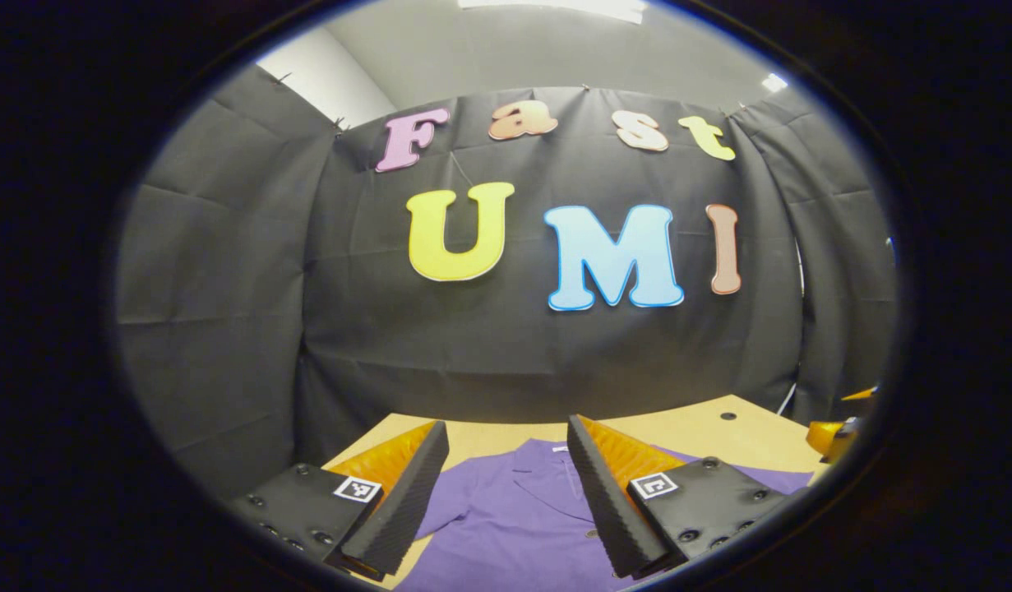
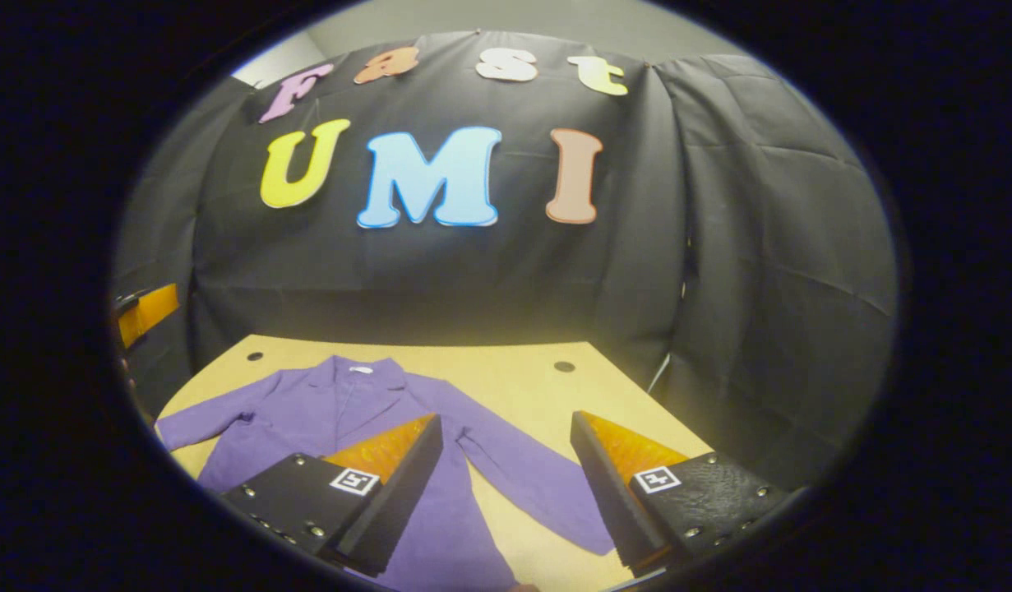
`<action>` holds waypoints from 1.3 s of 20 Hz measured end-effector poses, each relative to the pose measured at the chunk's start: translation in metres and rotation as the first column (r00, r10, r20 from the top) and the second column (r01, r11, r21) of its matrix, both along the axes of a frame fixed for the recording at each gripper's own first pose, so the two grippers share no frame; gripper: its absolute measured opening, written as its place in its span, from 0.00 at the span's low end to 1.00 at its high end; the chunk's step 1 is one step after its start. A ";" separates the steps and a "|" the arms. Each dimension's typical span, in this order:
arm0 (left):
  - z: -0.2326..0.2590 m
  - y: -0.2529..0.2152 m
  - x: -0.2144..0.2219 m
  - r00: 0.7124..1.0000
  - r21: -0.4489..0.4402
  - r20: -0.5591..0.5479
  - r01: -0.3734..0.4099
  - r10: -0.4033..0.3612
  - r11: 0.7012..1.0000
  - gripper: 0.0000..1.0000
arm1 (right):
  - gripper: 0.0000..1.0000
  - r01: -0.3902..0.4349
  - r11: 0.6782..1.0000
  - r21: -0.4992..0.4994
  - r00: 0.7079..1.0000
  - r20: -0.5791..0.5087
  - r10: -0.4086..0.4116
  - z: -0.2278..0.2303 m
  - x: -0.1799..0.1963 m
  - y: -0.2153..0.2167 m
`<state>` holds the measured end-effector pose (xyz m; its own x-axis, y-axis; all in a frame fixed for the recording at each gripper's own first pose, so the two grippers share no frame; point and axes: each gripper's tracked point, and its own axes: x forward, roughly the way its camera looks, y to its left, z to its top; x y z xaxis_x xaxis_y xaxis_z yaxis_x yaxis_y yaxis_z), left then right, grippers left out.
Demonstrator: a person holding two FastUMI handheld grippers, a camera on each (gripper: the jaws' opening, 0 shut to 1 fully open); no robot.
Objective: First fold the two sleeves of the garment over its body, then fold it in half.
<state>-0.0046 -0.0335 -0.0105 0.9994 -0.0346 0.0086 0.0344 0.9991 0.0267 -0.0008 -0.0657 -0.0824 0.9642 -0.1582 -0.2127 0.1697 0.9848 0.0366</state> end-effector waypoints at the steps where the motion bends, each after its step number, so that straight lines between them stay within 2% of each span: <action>1: -0.001 -0.001 -0.002 1.000 0.002 -0.001 -0.002 0.002 1.000 0.94 | 0.97 0.021 1.000 0.011 1.000 -0.021 -0.021 -0.008 0.000 -0.008; 5: -0.006 -0.001 -0.007 1.000 0.021 -0.003 -0.010 0.010 1.000 0.94 | 0.97 0.091 0.994 0.060 0.988 -0.132 -0.082 -0.051 -0.006 -0.034; 9: -0.011 0.002 -0.010 0.999 0.017 -0.013 -0.029 0.029 0.999 0.94 | 0.97 0.157 0.985 0.069 0.959 -0.248 -0.136 -0.098 -0.011 -0.058; 16: -0.019 0.008 -0.021 0.997 0.036 -0.028 -0.067 0.068 0.997 0.94 | 0.97 0.302 0.943 0.138 0.861 -0.463 -0.208 -0.179 -0.017 -0.100; 22: -0.024 0.012 -0.027 0.995 0.030 -0.047 -0.082 0.083 0.996 0.94 | 0.98 0.377 0.912 0.159 0.810 -0.534 -0.242 -0.212 -0.015 -0.121; 25: -0.023 0.010 -0.027 0.996 0.038 -0.044 -0.072 0.074 0.997 0.94 | 0.98 0.389 0.903 0.181 0.797 -0.558 -0.231 -0.224 -0.014 -0.121; 26: -0.023 0.009 -0.026 0.997 0.041 -0.042 -0.068 0.070 0.997 0.94 | 0.98 0.394 0.899 0.192 0.803 -0.549 -0.234 -0.223 -0.013 -0.122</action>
